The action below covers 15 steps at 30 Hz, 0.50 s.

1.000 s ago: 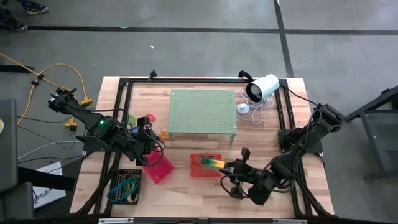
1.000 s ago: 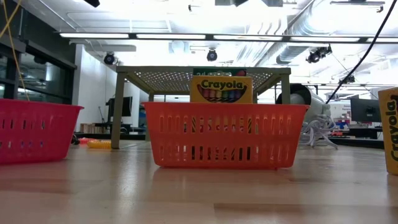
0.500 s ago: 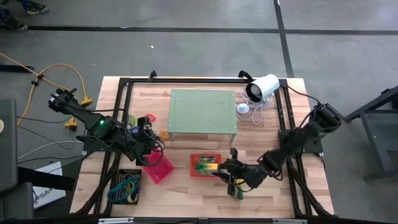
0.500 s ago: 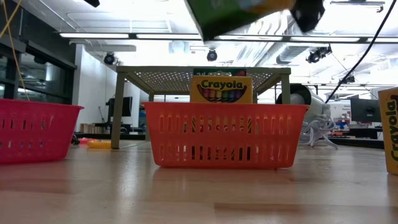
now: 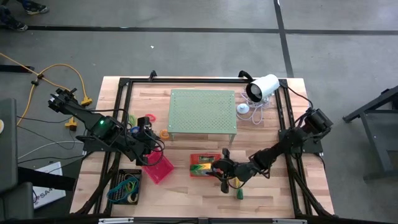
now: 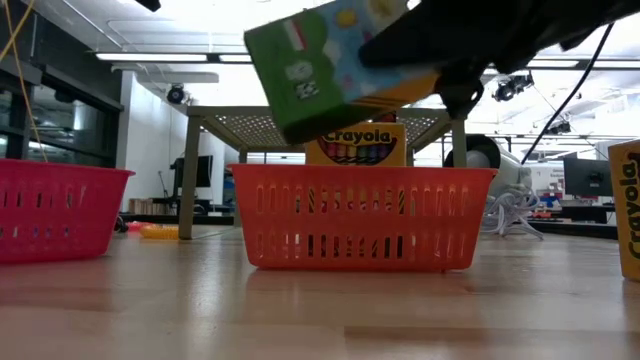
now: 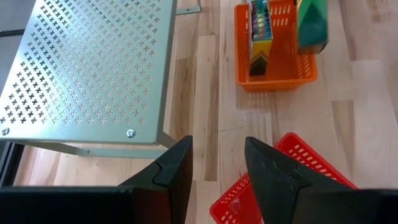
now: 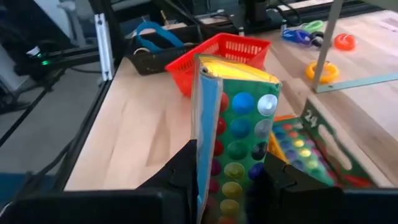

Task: Pick & Place Office Desk Supplies
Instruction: Put the right crayon box into the orange bin

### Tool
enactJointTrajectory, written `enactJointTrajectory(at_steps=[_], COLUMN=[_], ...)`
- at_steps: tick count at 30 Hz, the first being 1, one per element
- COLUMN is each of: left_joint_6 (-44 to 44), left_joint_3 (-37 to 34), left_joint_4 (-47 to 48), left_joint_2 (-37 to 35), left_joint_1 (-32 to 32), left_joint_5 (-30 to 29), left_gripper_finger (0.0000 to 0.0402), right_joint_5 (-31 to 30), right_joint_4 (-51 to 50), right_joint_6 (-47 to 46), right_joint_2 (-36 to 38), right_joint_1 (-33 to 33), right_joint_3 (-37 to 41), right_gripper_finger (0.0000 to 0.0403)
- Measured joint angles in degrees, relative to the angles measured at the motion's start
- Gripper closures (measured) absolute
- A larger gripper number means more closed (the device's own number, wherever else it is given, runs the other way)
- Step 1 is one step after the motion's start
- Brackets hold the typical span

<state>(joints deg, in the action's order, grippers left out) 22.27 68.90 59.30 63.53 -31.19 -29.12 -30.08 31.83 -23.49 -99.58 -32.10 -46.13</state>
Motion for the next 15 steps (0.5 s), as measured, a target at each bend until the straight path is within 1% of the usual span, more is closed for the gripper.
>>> enactJointTrajectory(at_steps=[7,15], left_joint_6=[-0.01,-0.01], left_joint_3=[0.00,0.01], left_joint_4=[-0.03,-0.03], left_joint_2=[0.00,0.00], left_joint_1=[0.01,-0.01], left_joint_5=[0.00,0.00], left_gripper_finger=[0.0263,0.0263], right_joint_5=[-0.10,-4.58], right_joint_4=[3.24,2.64], right_joint_6=[1.18,2.93], right_joint_2=[-3.45,-3.81], right_joint_1=[0.71,0.62], right_joint_3=[-0.07,-0.07], right_gripper_finger=[0.0315,0.0315])
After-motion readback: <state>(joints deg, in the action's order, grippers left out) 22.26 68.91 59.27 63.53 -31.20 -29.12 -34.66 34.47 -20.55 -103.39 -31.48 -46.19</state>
